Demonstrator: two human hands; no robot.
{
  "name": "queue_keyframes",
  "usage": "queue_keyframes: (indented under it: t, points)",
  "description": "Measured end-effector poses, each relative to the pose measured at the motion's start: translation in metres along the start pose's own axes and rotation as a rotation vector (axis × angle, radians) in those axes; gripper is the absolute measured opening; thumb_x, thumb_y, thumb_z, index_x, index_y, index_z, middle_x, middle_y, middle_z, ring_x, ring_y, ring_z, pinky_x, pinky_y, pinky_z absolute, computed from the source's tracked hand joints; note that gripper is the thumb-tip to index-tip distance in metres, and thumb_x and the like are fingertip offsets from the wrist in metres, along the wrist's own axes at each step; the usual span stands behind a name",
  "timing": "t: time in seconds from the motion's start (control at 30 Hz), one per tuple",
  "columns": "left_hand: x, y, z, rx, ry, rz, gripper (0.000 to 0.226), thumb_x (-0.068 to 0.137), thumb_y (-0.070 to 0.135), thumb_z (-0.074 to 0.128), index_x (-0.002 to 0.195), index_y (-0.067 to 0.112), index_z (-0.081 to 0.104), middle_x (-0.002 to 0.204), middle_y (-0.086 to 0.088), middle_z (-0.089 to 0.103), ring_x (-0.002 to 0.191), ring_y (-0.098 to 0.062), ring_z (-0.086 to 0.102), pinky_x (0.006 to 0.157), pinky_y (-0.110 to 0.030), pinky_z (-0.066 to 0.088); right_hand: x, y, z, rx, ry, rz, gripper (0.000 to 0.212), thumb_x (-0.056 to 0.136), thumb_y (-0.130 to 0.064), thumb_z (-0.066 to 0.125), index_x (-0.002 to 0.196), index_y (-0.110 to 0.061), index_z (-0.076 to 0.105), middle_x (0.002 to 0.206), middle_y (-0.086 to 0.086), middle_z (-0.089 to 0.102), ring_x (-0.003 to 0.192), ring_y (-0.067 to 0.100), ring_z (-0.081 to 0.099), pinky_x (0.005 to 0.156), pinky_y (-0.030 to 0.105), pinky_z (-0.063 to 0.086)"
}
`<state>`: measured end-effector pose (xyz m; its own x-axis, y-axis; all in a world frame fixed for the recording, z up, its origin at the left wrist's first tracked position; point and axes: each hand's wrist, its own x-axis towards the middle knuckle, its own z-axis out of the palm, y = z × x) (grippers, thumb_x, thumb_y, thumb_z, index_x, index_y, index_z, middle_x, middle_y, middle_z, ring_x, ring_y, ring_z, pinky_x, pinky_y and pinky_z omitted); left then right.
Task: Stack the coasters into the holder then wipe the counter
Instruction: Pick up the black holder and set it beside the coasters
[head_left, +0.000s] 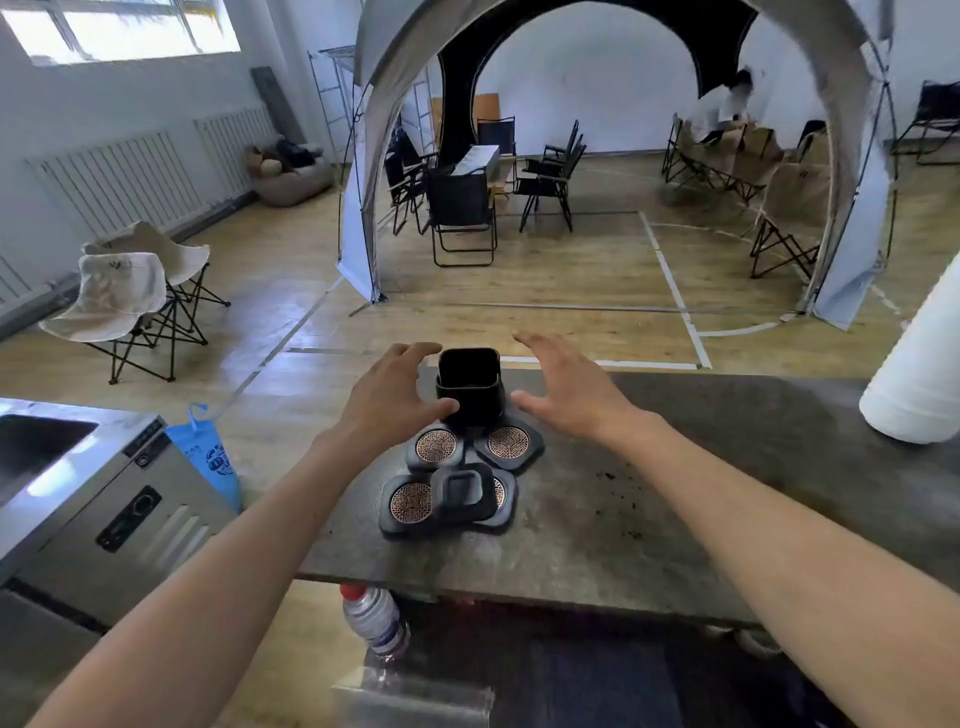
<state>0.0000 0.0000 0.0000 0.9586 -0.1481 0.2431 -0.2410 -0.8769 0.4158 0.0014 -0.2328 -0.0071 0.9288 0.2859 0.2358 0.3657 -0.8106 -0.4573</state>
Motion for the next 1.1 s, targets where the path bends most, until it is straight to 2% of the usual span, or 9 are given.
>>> queue_keyframes:
  t: [0.17, 0.27, 0.37, 0.47, 0.53, 0.67, 0.8, 0.9, 1.1]
  points:
    - [0.017, -0.019, 0.018, -0.135, -0.104, -0.157, 0.077, 0.070, 0.030, 0.086, 0.137, 0.020, 0.050, 0.126, -0.006, 0.061, 0.089, -0.019, 0.067, 0.083, -0.034, 0.052, 0.018, 0.006, 0.020, 0.072, -0.090, 0.118, 0.077, 0.083, -0.032, 0.073, 0.148, -0.018, 0.035, 0.148, 0.007, 0.046, 0.128, 0.025, 0.052, 0.106, 0.036, 0.040]
    - [0.025, -0.025, 0.029, -0.167, -0.112, -0.199, 0.073, 0.067, 0.028, 0.088, 0.132, 0.018, 0.055, 0.121, -0.007, 0.064, 0.088, -0.021, 0.069, 0.085, -0.035, 0.052, 0.028, 0.007, 0.035, 0.160, -0.119, 0.195, 0.076, 0.079, -0.030, 0.078, 0.144, -0.015, 0.041, 0.140, 0.009, 0.055, 0.122, 0.026, 0.057, 0.103, 0.041, 0.045]
    - [0.028, -0.027, 0.041, -0.248, -0.097, -0.207, 0.056, 0.069, 0.019, 0.087, 0.120, 0.015, 0.064, 0.102, 0.000, 0.066, 0.090, -0.018, 0.066, 0.080, -0.031, 0.050, 0.034, 0.011, 0.053, 0.255, -0.099, 0.259, 0.062, 0.077, -0.024, 0.080, 0.131, -0.013, 0.052, 0.125, 0.009, 0.065, 0.113, 0.025, 0.063, 0.099, 0.042, 0.049]
    - [0.028, -0.027, 0.050, -0.289, -0.068, -0.193, 0.040, 0.071, 0.014, 0.084, 0.108, 0.018, 0.069, 0.087, 0.013, 0.064, 0.088, -0.017, 0.068, 0.075, -0.027, 0.052, 0.035, 0.014, 0.063, 0.310, -0.062, 0.287, 0.046, 0.080, -0.018, 0.078, 0.121, -0.008, 0.060, 0.114, 0.009, 0.071, 0.105, 0.023, 0.067, 0.091, 0.032, 0.050]
    - [0.027, -0.028, 0.052, -0.308, -0.051, -0.210, 0.039, 0.072, 0.015, 0.083, 0.108, 0.019, 0.070, 0.089, 0.009, 0.068, 0.083, -0.016, 0.069, 0.068, -0.019, 0.050, 0.035, 0.014, 0.065, 0.319, -0.041, 0.283, 0.043, 0.082, -0.018, 0.077, 0.121, -0.008, 0.062, 0.114, 0.008, 0.071, 0.106, 0.021, 0.066, 0.085, 0.026, 0.047]
    - [0.027, -0.021, 0.051, -0.301, -0.026, -0.204, 0.042, 0.073, 0.021, 0.083, 0.113, 0.018, 0.068, 0.093, 0.004, 0.070, 0.080, -0.017, 0.069, 0.076, -0.032, 0.053, 0.030, 0.012, 0.057, 0.286, 0.011, 0.275, 0.039, 0.083, -0.020, 0.075, 0.118, -0.010, 0.064, 0.113, 0.005, 0.072, 0.105, 0.020, 0.065, 0.081, 0.022, 0.042]
    - [0.025, -0.002, 0.042, -0.310, 0.012, -0.156, 0.041, 0.075, 0.023, 0.081, 0.113, 0.019, 0.067, 0.097, 0.005, 0.072, 0.078, -0.016, 0.069, 0.074, -0.032, 0.051, 0.018, 0.011, 0.035, 0.290, 0.101, 0.272, 0.035, 0.081, -0.019, 0.076, 0.113, -0.012, 0.066, 0.108, 0.005, 0.073, 0.100, 0.020, 0.067, 0.078, 0.024, 0.044]
    - [0.018, 0.020, 0.033, -0.331, 0.025, -0.102, 0.040, 0.076, 0.025, 0.080, 0.114, 0.021, 0.066, 0.097, 0.008, 0.071, 0.080, -0.017, 0.071, 0.079, -0.036, 0.054, 0.000, 0.007, 0.014, 0.301, 0.166, 0.258, 0.037, 0.079, -0.017, 0.077, 0.114, -0.011, 0.067, 0.109, 0.005, 0.074, 0.099, 0.020, 0.069, 0.086, 0.029, 0.051]
    - [-0.018, 0.054, 0.029, -0.337, 0.013, -0.005, 0.039, 0.076, 0.029, 0.081, 0.112, 0.024, 0.067, 0.097, 0.010, 0.072, 0.069, 0.000, 0.065, 0.061, -0.021, 0.044, -0.056, 0.006, -0.018, 0.284, 0.202, 0.268, 0.040, 0.074, -0.016, 0.078, 0.112, -0.014, 0.068, 0.107, 0.003, 0.075, 0.098, 0.018, 0.071, 0.092, 0.042, 0.054]
